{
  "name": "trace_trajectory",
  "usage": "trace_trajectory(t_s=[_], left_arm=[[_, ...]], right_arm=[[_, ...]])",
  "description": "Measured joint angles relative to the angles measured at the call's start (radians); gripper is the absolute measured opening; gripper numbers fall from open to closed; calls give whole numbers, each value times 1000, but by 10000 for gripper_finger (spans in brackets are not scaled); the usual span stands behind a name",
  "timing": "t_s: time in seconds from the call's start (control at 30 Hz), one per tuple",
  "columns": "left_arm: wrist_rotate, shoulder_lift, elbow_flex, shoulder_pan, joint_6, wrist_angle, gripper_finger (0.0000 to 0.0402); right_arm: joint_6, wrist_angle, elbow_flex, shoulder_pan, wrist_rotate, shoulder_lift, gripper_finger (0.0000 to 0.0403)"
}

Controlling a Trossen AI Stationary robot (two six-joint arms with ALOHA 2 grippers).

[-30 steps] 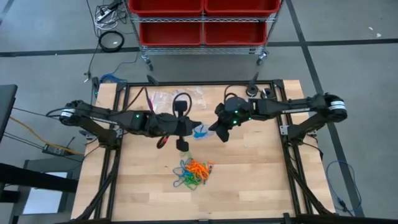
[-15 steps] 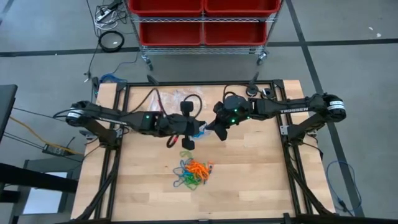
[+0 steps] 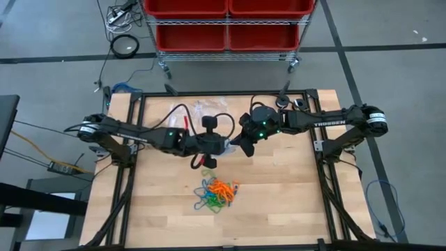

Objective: Sort rubber bands
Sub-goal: Put the blue rubber band into the transparent zip bag

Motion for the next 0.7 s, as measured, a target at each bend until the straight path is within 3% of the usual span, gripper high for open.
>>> trace_trajectory(t_s=[0.3, 0.7], left_arm=[[-2, -1, 0, -40, -64, -107, 14], [-20, -46, 0, -52, -185, -110, 169]], right_arm=[[-9, -21, 0, -26, 6, -19, 0], [-28, -52, 0, -46, 11, -78, 0]])
